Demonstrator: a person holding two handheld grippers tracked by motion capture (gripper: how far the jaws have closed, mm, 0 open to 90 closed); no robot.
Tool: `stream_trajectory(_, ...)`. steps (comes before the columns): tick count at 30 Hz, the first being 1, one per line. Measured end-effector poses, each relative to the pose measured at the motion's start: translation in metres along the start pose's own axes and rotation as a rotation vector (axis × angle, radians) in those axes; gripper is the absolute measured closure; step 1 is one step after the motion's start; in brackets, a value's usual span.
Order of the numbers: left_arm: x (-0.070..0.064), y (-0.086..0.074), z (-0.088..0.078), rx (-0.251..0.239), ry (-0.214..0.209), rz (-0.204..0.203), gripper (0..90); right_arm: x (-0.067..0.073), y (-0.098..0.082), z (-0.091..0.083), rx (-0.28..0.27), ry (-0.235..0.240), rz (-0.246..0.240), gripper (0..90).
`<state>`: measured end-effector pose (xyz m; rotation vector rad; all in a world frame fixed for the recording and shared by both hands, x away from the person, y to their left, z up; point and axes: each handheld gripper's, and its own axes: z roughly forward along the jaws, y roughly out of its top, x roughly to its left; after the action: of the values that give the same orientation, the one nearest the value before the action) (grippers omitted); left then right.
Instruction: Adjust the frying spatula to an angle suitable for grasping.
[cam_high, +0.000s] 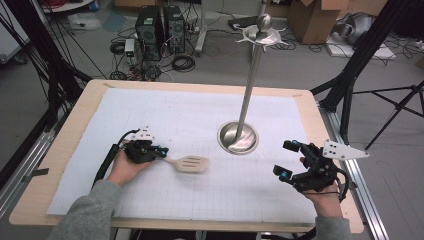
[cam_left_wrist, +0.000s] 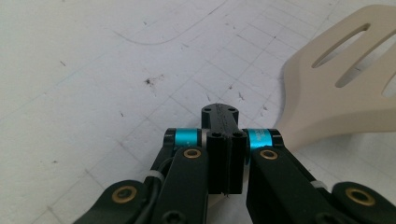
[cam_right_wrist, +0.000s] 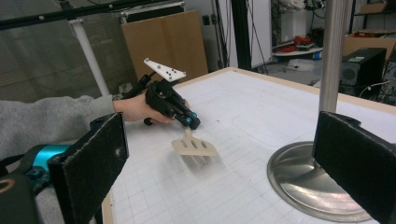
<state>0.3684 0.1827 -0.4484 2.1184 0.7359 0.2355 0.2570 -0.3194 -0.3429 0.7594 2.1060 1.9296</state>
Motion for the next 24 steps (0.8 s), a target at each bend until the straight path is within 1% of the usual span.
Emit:
stream_trajectory(1,-0.0006,0.0,0.0,0.0,-0.002,-0.006,90.0,0.0001,0.0,0.0,0.002,0.002,0.002,2.6)
stream_trajectory(5,-0.0006,0.0002,-0.0013,0.009,-0.008,-0.009,90.0,-0.0006,0.0001,0.0008,0.0,0.003,0.0,2.5)
stream_trajectory(6,-0.0016,0.0003,-0.0016,0.011,-0.002,-0.011,90.0,-0.0005,0.0,0.0014,-0.001,0.004,0.002,2.6)
stream_trajectory(9,-0.0026,0.0003,-0.0032,0.013,-0.003,-0.01,90.0,-0.0008,0.0,0.0029,0.006,0.007,0.0,2.5)
stream_trajectory(11,-0.0023,-0.0005,-0.0048,0.009,-0.015,-0.016,90.0,-0.001,0.0001,0.0039,0.005,0.009,0.001,2.5)
stream_trajectory(12,-0.0023,-0.0005,-0.0048,0.009,-0.015,-0.016,90.0,-0.0011,0.0003,0.0045,0.003,0.012,0.001,2.5)
stream_trajectory(14,-0.0032,-0.0008,-0.0064,0.011,-0.02,-0.003,90.0,-0.0012,0.0003,0.0054,0.007,0.012,0.003,2.6)
stream_trajectory(17,-0.0027,-0.0016,-0.0066,0.008,-0.024,-0.008,90.0,-0.0019,0.0003,0.0064,0.006,0.015,-0.003,2.6)
stream_trajectory(22,-0.004,-0.0026,-0.0076,0.007,-0.033,-0.002,90.0,-0.0018,0.0005,0.0061,0.004,0.015,0.006,2.5)
stream_trajectory(24,-0.0038,-0.0045,-0.0087,0.001,-0.05,0.0,90.0,-0.0024,0.0004,0.0063,0.005,0.014,0.005,2.5)
